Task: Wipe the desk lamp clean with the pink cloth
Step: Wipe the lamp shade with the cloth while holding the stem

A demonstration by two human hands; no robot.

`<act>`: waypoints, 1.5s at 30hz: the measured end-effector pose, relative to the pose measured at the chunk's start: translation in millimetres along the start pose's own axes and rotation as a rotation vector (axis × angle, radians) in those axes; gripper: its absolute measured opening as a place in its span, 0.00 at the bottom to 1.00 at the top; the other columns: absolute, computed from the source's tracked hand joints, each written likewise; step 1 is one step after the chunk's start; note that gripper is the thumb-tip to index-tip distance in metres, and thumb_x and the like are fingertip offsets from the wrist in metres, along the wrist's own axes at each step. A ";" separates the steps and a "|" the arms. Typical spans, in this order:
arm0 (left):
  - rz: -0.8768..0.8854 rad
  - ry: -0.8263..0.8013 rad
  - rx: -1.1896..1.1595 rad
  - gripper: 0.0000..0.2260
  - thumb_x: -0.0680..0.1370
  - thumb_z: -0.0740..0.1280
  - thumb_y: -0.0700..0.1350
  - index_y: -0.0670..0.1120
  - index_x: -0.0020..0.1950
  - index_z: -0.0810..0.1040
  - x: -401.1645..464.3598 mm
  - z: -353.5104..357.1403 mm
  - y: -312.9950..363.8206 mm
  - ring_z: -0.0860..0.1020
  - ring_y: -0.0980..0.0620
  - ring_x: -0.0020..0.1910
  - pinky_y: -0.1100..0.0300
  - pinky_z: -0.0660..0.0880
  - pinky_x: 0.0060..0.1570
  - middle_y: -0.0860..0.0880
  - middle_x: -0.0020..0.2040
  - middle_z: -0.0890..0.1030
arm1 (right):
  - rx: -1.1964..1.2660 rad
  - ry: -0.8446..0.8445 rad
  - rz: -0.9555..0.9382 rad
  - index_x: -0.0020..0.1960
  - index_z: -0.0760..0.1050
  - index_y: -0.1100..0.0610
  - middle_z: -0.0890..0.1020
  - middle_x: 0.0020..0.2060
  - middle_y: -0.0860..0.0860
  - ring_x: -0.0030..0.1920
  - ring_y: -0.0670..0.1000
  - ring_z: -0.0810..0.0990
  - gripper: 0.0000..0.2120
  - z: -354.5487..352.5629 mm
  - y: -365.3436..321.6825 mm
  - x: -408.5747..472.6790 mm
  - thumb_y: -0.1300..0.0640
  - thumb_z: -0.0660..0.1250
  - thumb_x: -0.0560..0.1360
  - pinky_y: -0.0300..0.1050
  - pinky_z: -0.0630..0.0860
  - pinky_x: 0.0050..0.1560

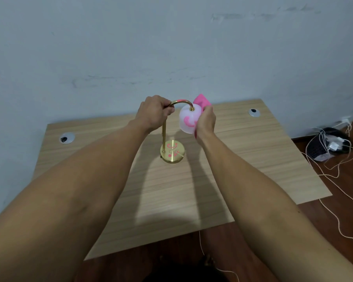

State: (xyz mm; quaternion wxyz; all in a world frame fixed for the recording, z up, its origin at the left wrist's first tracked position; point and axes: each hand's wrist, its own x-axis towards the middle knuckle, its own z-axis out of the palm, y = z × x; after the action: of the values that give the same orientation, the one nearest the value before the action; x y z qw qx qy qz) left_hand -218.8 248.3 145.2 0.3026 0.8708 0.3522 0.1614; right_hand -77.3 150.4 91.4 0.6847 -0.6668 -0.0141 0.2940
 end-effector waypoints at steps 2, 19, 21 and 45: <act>-0.011 -0.001 0.003 0.07 0.79 0.70 0.48 0.47 0.48 0.86 0.0 -0.4 0.6 0.78 0.41 0.41 0.55 0.71 0.43 0.43 0.40 0.83 | -0.089 0.014 -0.042 0.50 0.82 0.49 0.83 0.48 0.52 0.58 0.61 0.82 0.18 2.3 -4.3 2.4 0.45 0.58 0.70 0.61 0.79 0.63; -0.042 0.000 0.000 0.07 0.79 0.71 0.48 0.48 0.49 0.87 -2.0 -2.6 3.4 0.80 0.41 0.41 0.51 0.77 0.48 0.43 0.40 0.84 | -0.248 -0.011 -0.485 0.70 0.74 0.39 0.79 0.67 0.45 0.70 0.50 0.74 0.23 8.4 13.5 -24.4 0.51 0.53 0.79 0.50 0.65 0.75; -0.042 -0.002 -0.003 0.07 0.79 0.71 0.49 0.48 0.48 0.87 -2.4 -2.4 3.2 0.79 0.42 0.41 0.53 0.77 0.46 0.42 0.41 0.84 | -0.368 -0.022 -0.643 0.75 0.71 0.42 0.75 0.71 0.47 0.75 0.50 0.68 0.25 10.7 30.0 -24.8 0.51 0.51 0.80 0.51 0.56 0.79; -0.071 0.006 0.009 0.06 0.78 0.70 0.49 0.50 0.48 0.86 -1.5 0.4 3.0 0.82 0.43 0.47 0.52 0.79 0.51 0.47 0.43 0.85 | -0.266 -0.008 -0.567 0.81 0.62 0.48 0.66 0.80 0.45 0.81 0.47 0.59 0.28 13.2 28.1 -50.3 0.55 0.52 0.81 0.45 0.54 0.80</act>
State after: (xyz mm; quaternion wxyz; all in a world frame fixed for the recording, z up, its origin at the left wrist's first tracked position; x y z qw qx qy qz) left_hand -218.1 245.3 146.8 0.3033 0.8587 0.3844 0.1516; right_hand -135.1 139.4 85.7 0.6460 -0.7189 -0.2408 0.0894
